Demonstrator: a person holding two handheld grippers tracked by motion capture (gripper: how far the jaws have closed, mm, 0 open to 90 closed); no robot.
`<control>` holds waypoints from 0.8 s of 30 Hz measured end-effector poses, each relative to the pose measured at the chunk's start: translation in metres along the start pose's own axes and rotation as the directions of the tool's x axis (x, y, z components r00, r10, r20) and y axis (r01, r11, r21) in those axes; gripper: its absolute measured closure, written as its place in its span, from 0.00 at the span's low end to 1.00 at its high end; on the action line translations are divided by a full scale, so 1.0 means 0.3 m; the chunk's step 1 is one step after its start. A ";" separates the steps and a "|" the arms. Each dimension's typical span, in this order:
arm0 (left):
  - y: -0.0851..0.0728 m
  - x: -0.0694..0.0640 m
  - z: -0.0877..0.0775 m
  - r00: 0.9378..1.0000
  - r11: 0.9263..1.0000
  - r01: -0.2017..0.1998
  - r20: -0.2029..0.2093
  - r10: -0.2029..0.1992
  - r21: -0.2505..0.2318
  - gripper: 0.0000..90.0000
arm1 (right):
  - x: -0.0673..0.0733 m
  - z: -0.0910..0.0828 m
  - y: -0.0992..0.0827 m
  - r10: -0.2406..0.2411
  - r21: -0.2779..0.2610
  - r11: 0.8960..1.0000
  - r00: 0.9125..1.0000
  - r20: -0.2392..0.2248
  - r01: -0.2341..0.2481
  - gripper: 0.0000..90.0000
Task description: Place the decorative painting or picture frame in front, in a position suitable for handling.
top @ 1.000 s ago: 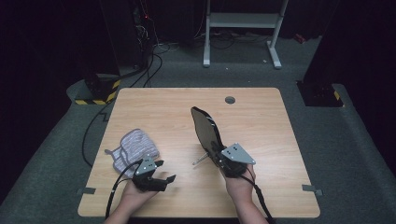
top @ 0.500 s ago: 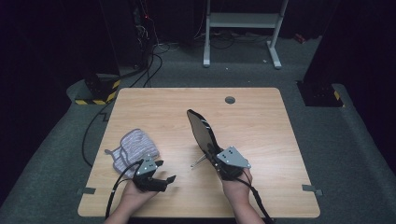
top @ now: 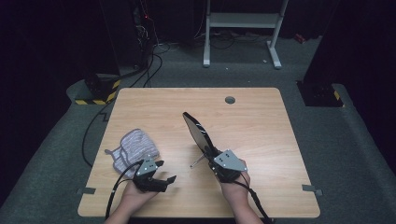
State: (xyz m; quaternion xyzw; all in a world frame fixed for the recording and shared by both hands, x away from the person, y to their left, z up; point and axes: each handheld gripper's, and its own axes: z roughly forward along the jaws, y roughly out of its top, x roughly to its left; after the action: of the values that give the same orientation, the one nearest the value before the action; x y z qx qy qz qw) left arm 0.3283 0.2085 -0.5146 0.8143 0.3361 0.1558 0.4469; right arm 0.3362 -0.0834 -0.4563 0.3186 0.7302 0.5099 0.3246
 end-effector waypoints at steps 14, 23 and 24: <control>-0.003 -0.001 0.000 1.000 1.000 0.007 0.007 -0.007 -0.007 0.21 | -0.017 -0.043 -0.081 0.041 0.115 0.993 0.994 -0.105 -0.029 0.50; 0.006 -0.002 -0.009 1.000 0.999 0.028 -0.004 -0.029 -0.046 0.21 | -0.043 -0.085 -0.158 0.123 0.146 0.983 0.987 -0.103 -0.107 0.55; 0.007 -0.001 -0.008 0.999 0.998 0.031 -0.006 -0.032 -0.051 0.21 | -0.041 -0.085 -0.160 0.118 0.150 0.983 0.987 -0.106 -0.102 0.56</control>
State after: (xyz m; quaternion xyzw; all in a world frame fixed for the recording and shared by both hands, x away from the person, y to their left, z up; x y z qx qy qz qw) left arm 0.3276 0.2089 -0.5114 0.7968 0.3463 0.1602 0.4686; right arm 0.3165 -0.1201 -0.4933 0.3515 0.7637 0.4904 0.2297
